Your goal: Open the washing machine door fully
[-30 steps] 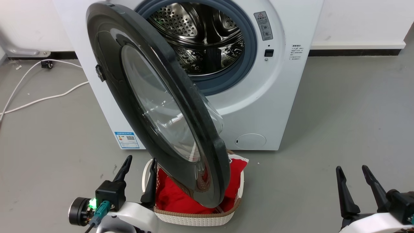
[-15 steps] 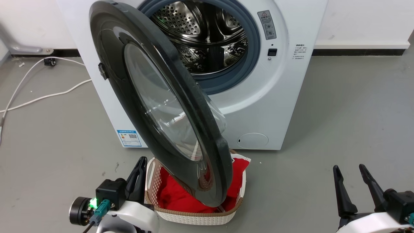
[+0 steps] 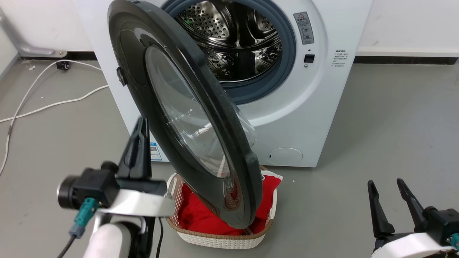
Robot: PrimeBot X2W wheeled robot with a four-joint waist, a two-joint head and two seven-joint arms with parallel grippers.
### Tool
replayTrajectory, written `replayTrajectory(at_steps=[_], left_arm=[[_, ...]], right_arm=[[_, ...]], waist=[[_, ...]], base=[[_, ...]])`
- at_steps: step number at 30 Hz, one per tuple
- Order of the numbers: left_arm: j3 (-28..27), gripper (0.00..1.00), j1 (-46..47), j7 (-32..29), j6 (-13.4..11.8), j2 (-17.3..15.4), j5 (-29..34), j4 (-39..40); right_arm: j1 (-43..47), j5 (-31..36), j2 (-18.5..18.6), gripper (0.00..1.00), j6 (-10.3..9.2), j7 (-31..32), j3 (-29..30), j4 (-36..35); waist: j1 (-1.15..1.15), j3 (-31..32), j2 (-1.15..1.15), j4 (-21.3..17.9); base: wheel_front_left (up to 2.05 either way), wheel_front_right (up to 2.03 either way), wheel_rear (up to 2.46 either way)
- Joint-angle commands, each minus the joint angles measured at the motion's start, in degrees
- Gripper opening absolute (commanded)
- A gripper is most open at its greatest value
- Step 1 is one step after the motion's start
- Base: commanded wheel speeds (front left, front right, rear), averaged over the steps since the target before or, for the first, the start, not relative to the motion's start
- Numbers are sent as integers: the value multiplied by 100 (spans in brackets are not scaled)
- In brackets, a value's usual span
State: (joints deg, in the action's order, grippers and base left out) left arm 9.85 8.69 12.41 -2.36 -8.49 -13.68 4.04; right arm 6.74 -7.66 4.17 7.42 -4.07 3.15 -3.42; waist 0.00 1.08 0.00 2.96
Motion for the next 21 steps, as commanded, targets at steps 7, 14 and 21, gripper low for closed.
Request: replayTrajectory(at_steps=[7,14,21], left_arm=[[250,0,670,-313,-130,145,177,1246],[889,0,1111,-511,48,316,187,1963],[1845,0,1282,-797,230,488,-144,2046]], right_arm=[[-107,48,-30,100,13,-2,16,16],[-94,37,-37,100,13,33,36,2],[-62,-20,-60,100,9,67,28,44]], waist=[[0,37,0,32],[0,34,0,4],[0,46,0,-38]], base=[[0,0,0],[0,0,0],[0,0,0]])
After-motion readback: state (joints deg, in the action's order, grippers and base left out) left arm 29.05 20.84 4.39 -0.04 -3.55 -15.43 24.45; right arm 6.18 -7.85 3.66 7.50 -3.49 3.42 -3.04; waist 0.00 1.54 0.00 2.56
